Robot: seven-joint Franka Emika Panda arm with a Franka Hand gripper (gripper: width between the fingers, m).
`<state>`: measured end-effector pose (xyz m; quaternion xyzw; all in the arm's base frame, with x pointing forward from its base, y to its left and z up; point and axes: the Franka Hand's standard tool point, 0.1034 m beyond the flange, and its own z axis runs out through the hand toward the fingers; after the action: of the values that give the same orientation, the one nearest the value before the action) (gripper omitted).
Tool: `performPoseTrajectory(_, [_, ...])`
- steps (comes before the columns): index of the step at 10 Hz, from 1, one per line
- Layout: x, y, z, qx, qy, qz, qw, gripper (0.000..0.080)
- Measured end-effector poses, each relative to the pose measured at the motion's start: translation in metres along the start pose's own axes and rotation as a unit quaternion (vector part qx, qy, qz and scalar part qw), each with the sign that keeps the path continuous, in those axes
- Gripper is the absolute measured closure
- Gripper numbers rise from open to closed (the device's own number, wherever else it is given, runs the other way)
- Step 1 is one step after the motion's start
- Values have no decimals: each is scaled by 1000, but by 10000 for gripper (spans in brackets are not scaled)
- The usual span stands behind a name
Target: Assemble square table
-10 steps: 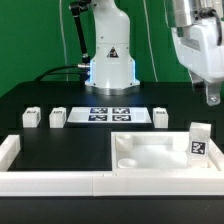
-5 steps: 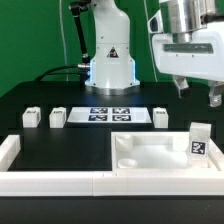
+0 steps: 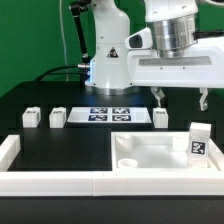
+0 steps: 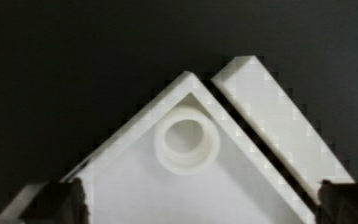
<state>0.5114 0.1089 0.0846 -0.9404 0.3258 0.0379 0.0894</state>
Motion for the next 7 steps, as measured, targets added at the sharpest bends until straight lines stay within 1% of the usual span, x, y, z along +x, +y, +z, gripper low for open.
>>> performPoseTrajectory(2, [-1, 1, 1, -4, 1, -80, 997, 150])
performPoseTrajectory(3, [-8, 2, 6, -18, 0, -161, 987, 150])
performPoseTrajectory(4, [-17, 6, 12, -36, -6, -232, 972, 150])
performPoseTrajectory(5, [-19, 9, 17, -51, -15, -304, 951, 150])
performPoseTrajectory(7, [-17, 11, 16, -50, -16, -337, 940, 150])
